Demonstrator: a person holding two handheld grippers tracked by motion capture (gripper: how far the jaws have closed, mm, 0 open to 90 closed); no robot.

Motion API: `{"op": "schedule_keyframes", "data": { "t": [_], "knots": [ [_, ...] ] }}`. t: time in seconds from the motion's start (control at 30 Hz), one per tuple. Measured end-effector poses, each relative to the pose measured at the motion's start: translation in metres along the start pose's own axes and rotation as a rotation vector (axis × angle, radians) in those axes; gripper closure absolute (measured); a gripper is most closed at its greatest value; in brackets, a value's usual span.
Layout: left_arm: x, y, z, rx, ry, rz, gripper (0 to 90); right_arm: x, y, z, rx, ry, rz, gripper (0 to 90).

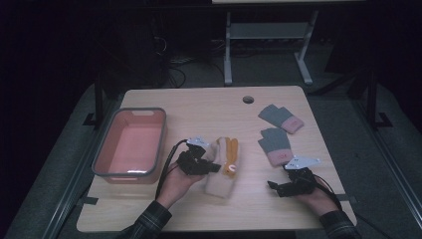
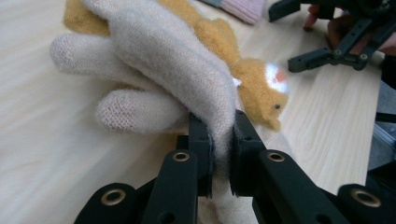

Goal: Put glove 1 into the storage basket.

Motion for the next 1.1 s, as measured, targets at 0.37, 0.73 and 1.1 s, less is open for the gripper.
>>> {"op": "schedule_keyframes", "data": {
  "t": [0.37, 0.73, 1.1],
  "knots": [
    [0.017, 0.014, -0.036, -0.032, 0.046, -0.004, 81.4, -0.002, 0.0, 0.001, 0.006, -0.012, 0.007, 9.2],
    [0.028, 0.028, -0.07, -0.05, 0.071, -0.006, 81.4, -0.002, 0.0, 0.001, 0.006, -0.012, 0.006, 9.2],
    [0.043, 0.04, -0.112, -0.072, 0.112, -0.016, 81.4, -0.002, 0.0, 0.001, 0.005, -0.012, 0.006, 9.2]
  ]
}}
Point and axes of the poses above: each handheld gripper's, and its own axes: z roughly forward along the jaws, y roughly out of its top, x roughly to its left, the point moved 8 cm from there along z, roughly forward along the jaws, and after that the axes turned 5 degrees about -y, right-handed, at the moved point
